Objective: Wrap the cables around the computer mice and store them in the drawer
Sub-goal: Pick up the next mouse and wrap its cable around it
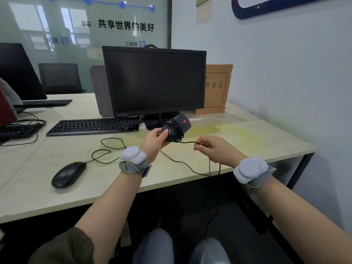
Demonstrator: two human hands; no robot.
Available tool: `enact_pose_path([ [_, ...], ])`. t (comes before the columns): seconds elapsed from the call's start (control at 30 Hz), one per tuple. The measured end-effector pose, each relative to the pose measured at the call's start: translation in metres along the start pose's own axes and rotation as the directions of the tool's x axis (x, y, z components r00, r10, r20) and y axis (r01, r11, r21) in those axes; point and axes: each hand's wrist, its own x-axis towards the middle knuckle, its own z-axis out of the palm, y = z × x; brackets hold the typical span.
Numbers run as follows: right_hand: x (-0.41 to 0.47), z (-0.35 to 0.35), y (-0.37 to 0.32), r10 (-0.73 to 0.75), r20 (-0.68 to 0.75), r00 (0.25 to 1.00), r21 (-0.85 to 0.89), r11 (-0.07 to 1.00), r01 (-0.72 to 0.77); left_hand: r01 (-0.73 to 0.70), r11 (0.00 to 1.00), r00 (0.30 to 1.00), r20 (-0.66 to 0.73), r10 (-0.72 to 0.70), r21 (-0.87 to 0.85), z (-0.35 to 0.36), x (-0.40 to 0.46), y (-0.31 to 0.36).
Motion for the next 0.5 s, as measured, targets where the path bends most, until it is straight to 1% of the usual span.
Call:
enact_pose_path([
  [0.07,0.000,-0.004,-0.006,-0.021,-0.056,0.998,-0.038,0.999,0.019,0.013,0.999,0.998,0.062,-0.016,0.044,0.000,-0.002,-0.003],
  [0.13,0.000,-0.011,-0.010,-0.018,-0.097,0.995,-0.038,0.999,0.015,0.026,0.995,0.988,0.146,-0.040,0.097,0.001,-0.006,-0.002],
  [0.27,0.001,-0.022,-0.012,-0.055,-0.165,0.985,-0.071,0.997,0.044,0.052,0.980,0.945,0.307,-0.111,0.194,0.008,-0.012,0.001],
  [0.37,0.002,-0.026,-0.012,-0.099,-0.166,0.981,-0.120,0.990,0.079,0.047,0.955,0.901,0.401,-0.167,0.293,0.013,-0.015,0.004],
  [0.43,0.001,-0.030,-0.011,-0.113,-0.161,0.981,-0.069,0.992,0.103,0.047,0.930,0.861,0.457,-0.224,0.365,0.015,-0.018,0.005],
  [0.5,0.000,-0.036,-0.013,-0.137,-0.086,0.987,0.007,0.990,0.138,0.068,0.923,0.796,0.538,-0.279,0.378,0.015,-0.022,0.006],
])
